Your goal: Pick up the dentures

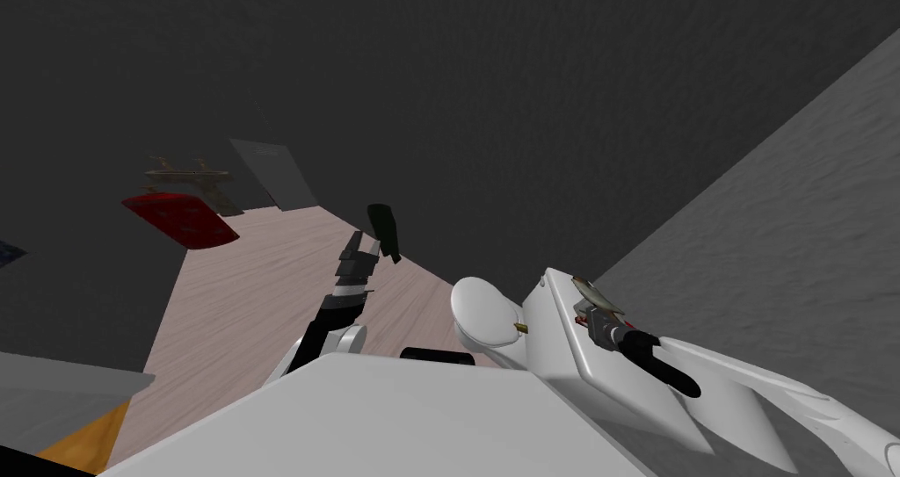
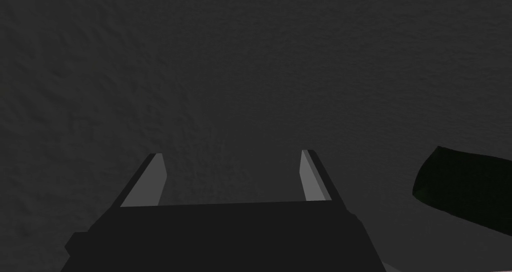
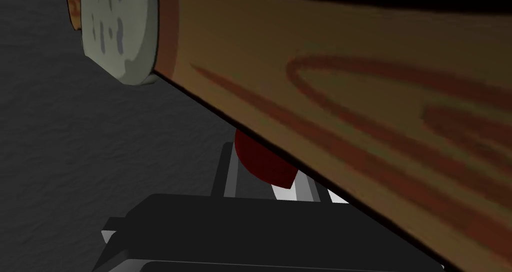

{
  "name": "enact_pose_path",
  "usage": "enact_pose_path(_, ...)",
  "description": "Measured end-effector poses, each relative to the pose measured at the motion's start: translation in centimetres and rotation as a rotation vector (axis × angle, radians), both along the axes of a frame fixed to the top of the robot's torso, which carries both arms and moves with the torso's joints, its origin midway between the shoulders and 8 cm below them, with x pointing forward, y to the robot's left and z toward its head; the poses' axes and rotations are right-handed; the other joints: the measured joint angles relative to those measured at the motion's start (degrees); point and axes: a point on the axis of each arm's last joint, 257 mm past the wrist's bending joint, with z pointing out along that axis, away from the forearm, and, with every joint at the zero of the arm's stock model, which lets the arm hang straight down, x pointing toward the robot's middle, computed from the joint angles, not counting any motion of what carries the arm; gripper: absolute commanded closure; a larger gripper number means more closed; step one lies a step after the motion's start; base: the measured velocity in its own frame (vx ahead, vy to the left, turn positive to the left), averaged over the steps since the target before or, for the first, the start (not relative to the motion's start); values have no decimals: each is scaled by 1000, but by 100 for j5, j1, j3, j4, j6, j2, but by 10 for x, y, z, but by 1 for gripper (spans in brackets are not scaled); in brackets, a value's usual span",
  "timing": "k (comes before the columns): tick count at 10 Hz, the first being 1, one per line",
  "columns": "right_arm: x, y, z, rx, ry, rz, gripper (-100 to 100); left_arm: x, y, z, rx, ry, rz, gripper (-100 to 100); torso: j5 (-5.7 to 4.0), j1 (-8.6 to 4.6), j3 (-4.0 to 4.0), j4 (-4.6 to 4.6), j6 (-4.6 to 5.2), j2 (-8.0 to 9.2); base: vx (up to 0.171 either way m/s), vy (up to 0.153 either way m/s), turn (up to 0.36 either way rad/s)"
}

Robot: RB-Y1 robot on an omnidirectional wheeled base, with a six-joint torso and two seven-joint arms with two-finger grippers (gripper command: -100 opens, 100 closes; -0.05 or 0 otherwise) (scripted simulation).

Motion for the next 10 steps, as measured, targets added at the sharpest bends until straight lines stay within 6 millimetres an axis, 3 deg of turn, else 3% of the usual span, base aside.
enact_pose_path(10, 0, 17, 7, 4, -3, 59, 100, 0, 0, 0, 0, 0, 0, 0, -2, -3, 3, 2, 0, 5, 32, 5, -72)
